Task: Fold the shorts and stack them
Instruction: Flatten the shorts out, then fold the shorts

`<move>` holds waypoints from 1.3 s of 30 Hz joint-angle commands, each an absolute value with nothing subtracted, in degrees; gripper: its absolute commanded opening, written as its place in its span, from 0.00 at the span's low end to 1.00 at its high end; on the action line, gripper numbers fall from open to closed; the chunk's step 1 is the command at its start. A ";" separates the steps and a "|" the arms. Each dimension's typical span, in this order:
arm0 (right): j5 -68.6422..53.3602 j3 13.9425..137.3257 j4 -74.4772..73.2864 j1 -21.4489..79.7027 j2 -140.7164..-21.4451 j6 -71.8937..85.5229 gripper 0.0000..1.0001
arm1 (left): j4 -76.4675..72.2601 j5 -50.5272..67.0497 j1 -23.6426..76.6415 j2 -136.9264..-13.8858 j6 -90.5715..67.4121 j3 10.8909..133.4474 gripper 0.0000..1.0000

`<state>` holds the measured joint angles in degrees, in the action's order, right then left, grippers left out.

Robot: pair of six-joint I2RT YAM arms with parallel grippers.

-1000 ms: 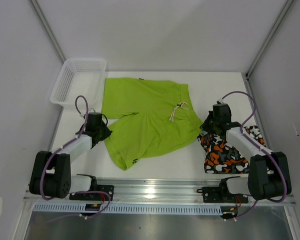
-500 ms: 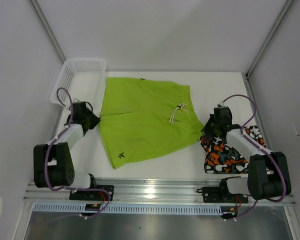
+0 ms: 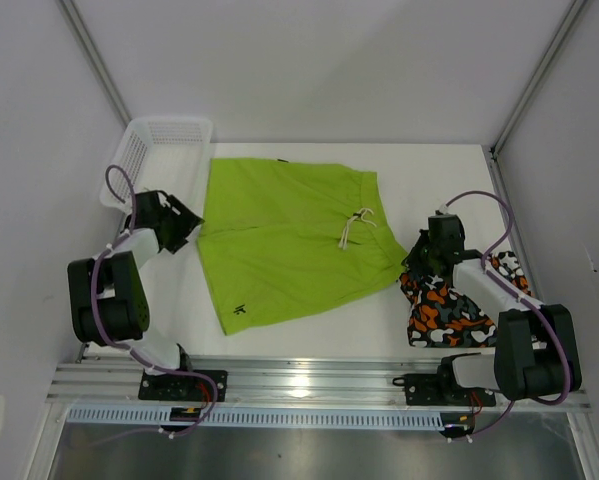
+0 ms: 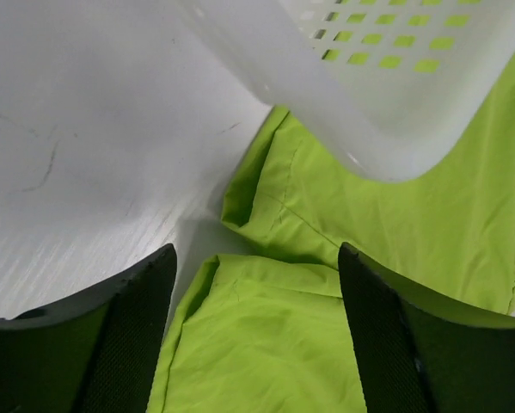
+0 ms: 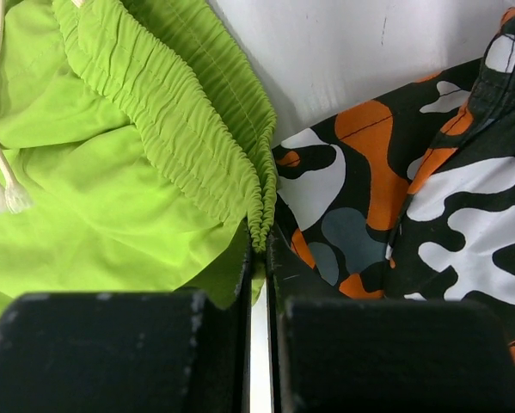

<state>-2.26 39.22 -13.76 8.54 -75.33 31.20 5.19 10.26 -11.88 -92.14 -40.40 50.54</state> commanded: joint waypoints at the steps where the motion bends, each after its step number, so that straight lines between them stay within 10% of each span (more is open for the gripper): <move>1: -2.28 38.85 -12.04 8.17 -73.74 30.32 0.00 | 6.41 8.80 -11.52 -86.24 -39.46 49.49 0.79; 21: -2.46 38.50 -11.25 8.09 -73.21 31.82 0.00 | 36.64 6.59 9.40 -37.20 -50.26 25.50 0.75; 39: -0.18 38.84 -9.67 8.52 -76.73 40.87 0.00 | 52.65 8.96 14.41 -37.09 -68.90 27.95 0.68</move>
<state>-1.87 37.34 -11.14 8.45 -75.83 39.18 49.36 6.79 14.00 -35.86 -65.73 24.86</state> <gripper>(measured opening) 0.030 0.687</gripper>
